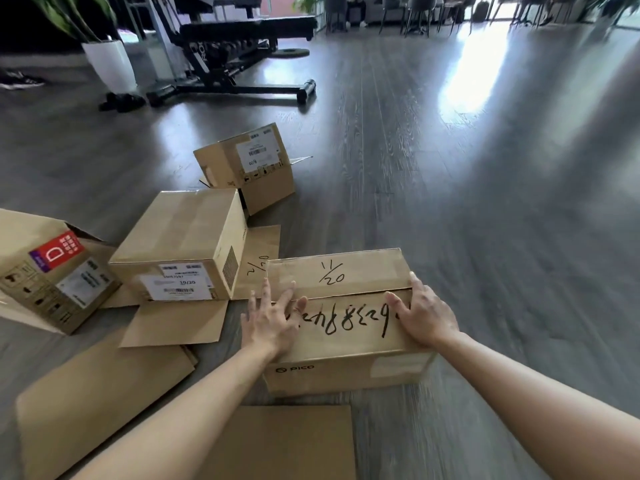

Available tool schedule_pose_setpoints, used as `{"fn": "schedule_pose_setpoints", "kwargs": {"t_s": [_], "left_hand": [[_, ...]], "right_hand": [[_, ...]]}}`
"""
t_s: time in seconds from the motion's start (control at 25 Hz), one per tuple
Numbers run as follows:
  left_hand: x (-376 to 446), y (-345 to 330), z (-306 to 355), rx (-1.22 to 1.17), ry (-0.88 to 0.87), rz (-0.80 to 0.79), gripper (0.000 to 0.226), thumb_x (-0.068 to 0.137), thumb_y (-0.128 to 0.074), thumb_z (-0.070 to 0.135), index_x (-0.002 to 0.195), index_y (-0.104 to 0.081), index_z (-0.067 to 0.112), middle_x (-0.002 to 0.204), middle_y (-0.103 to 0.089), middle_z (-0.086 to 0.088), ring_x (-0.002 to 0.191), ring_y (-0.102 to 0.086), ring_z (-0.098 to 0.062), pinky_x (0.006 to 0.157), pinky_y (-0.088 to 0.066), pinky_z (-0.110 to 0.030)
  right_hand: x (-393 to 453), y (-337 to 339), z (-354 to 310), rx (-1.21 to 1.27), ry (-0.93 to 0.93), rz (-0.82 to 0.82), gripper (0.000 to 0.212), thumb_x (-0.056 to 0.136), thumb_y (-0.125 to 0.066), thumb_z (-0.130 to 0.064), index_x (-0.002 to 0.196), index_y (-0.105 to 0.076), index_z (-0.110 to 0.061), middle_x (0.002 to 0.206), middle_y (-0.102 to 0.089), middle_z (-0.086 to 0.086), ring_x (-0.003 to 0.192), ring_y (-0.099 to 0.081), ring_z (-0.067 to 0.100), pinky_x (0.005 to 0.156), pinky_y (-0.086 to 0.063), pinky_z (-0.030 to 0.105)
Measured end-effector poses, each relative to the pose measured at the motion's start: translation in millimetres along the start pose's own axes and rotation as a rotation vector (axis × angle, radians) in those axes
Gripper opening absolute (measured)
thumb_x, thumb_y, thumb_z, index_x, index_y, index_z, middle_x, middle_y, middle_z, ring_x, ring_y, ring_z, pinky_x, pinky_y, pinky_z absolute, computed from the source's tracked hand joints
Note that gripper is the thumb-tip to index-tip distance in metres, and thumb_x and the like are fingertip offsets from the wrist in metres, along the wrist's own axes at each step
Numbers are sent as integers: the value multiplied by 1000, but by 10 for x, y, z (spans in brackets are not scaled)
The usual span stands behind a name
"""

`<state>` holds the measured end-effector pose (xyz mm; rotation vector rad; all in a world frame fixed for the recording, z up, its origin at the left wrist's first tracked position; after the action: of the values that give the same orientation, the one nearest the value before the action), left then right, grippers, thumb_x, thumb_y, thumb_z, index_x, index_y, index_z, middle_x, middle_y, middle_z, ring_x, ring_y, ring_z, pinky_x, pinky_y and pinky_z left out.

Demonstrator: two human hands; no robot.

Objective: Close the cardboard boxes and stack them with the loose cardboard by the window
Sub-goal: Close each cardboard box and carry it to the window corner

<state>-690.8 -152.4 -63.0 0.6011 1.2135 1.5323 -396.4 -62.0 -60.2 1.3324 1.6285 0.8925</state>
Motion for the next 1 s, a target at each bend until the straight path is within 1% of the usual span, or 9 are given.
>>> {"fn": "schedule_pose_setpoints", "kwargs": {"t_s": [0.12,0.24,0.32,0.4,0.48,0.56,0.72,0.88,1.0], "left_hand": [[84,16,-127,-189,107,-51,78,89,-19,80,155,8,48,168,-8,-9,149,-25,-39,117,-27,-53],[189,26,-267,-367,251,-82,97,87,-31,82,160,7,31,159,-35,-16,141,-40,-38,113,-34,-46],[214,5,-334,-517,321,-82,100,84,-45,82,160,-20,22,151,-47,-13,136,-45,-35,114,-37,-43],[193,-49,-387,-649,342,-103,84,81,-54,80,140,-52,19,134,-59,-4,119,-55,-28,106,-42,-37],[199,-119,-416,-757,344,-135,67,79,-61,76,118,-61,21,122,-64,-1,108,-59,-23,98,-45,-34],[229,-190,-437,-836,334,-141,66,77,-68,72,116,-65,19,117,-69,-4,106,-65,-26,101,-50,-42],[286,-237,-482,-872,358,-94,62,77,-71,69,116,-68,20,110,-72,-5,104,-67,-29,99,-53,-47],[273,-233,-481,-864,392,-80,54,78,-73,66,107,-70,20,111,-71,-6,105,-66,-29,100,-51,-46],[227,-190,-414,-914,425,-154,64,80,-72,63,123,-67,16,118,-70,-10,108,-65,-32,102,-51,-46]], "right_hand": [[66,13,163,159,-173,-37,98,89,-35,-78,159,-8,-14,149,-46,17,134,-46,36,105,-39,46],[137,-31,286,299,-287,-108,95,84,-38,-84,149,-37,-15,139,-56,15,125,-53,34,99,-42,42],[205,-28,291,400,-293,-148,85,79,-41,-87,125,-59,-18,120,-65,9,110,-60,29,94,-48,40],[267,-44,266,477,-281,-178,77,77,-46,-86,111,-65,-19,106,-67,2,98,-62,24,84,-50,38],[308,-116,267,510,-270,-191,70,77,-50,-84,105,-69,-22,96,-69,-4,89,-64,17,74,-49,34],[325,-214,299,534,-284,-181,63,76,-54,-82,98,-73,-27,90,-72,-6,84,-66,14,69,-49,32],[374,-269,352,549,-292,-145,61,74,-58,-81,87,-76,-24,84,-75,-4,83,-70,18,79,-56,36],[356,-247,320,568,-289,-151,60,76,-59,-78,90,-76,-23,89,-76,0,87,-71,22,88,-57,41],[271,-166,238,579,-297,-165,57,81,-59,-73,94,-75,-21,90,-75,1,88,-70,22,91,-55,41]]}}
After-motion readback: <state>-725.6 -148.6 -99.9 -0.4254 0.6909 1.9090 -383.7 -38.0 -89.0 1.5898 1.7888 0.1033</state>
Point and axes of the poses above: each hand's wrist, its own x-axis towards the middle knuckle, its own y-axis out of the back of the hand, z = x × y, the point moved 6 cm from there along x, towards the middle knuckle
